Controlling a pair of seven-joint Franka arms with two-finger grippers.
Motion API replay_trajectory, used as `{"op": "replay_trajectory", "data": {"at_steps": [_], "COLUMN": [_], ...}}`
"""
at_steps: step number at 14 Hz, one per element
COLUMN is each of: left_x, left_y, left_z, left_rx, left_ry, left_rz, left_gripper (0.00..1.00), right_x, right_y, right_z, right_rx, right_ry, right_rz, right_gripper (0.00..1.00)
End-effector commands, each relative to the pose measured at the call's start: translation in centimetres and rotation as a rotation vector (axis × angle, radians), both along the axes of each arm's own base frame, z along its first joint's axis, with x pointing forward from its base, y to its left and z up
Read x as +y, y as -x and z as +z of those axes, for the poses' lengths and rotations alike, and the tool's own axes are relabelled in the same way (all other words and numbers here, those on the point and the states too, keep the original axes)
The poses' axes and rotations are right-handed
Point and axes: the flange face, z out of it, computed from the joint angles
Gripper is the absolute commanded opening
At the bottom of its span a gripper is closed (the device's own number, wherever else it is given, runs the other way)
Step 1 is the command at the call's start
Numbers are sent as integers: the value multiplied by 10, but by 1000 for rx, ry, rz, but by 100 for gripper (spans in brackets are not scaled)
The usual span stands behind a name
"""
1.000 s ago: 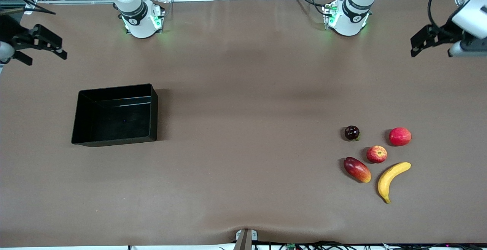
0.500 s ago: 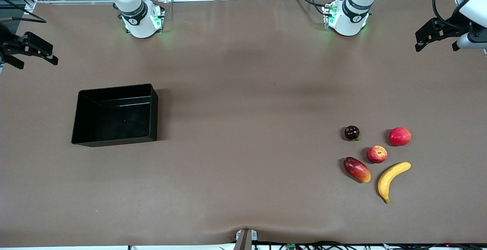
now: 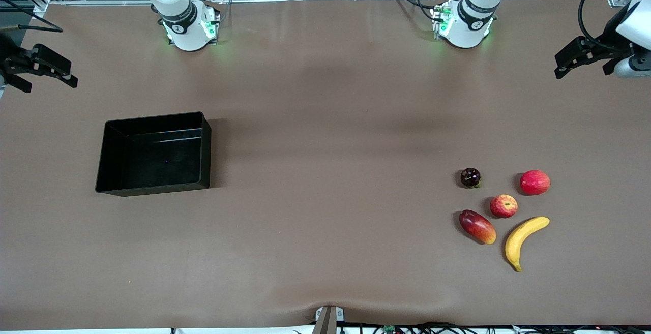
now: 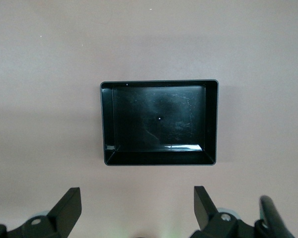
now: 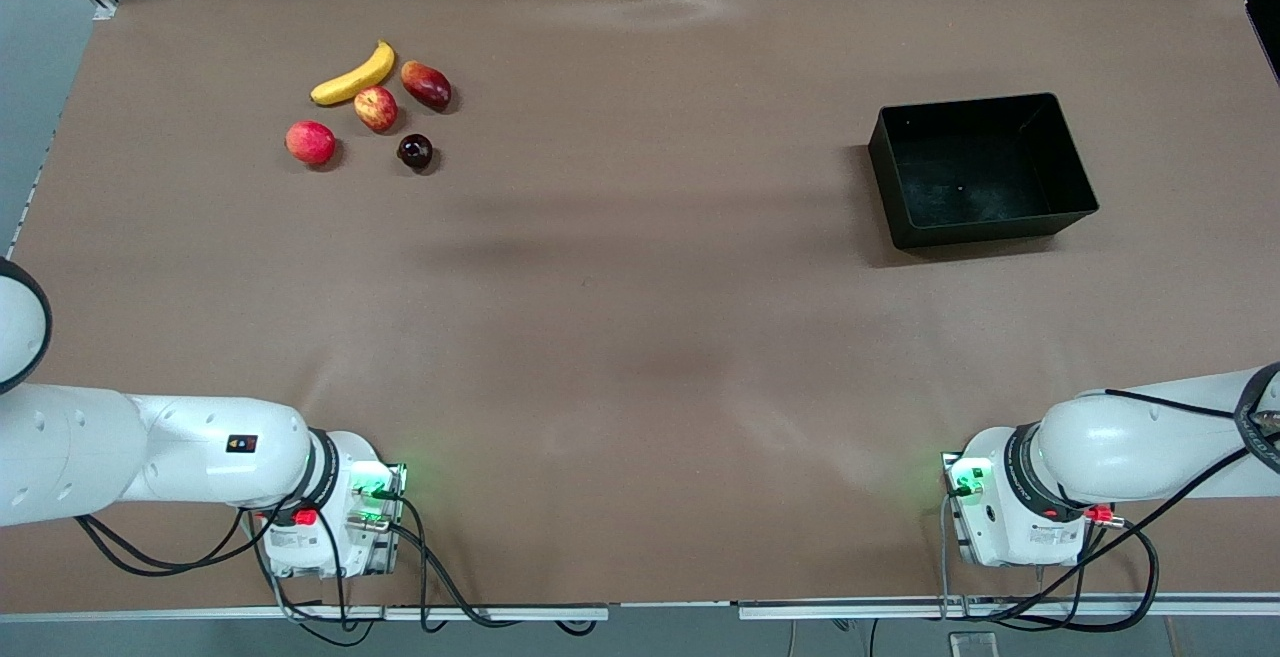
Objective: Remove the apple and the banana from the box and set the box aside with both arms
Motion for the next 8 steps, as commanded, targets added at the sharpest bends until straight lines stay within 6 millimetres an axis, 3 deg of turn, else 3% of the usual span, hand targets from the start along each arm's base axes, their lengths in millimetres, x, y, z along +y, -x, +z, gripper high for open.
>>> {"op": "replay_trajectory", "data": {"at_steps": [1, 8], "left_x": [2, 11], "left_y": [-11, -19], "left_z": [-1, 1], "left_rx": [3, 2], "left_ry": [1, 1], "left_rz": [15, 31], "left_gripper": [100, 100], "right_x": [1, -2], "right_y": [1, 0], "right_z": [0, 2], "right_rx": [5, -1], "right_ry": [15, 33], "right_rz": [-5, -8], "right_gripper": [100, 100]}}
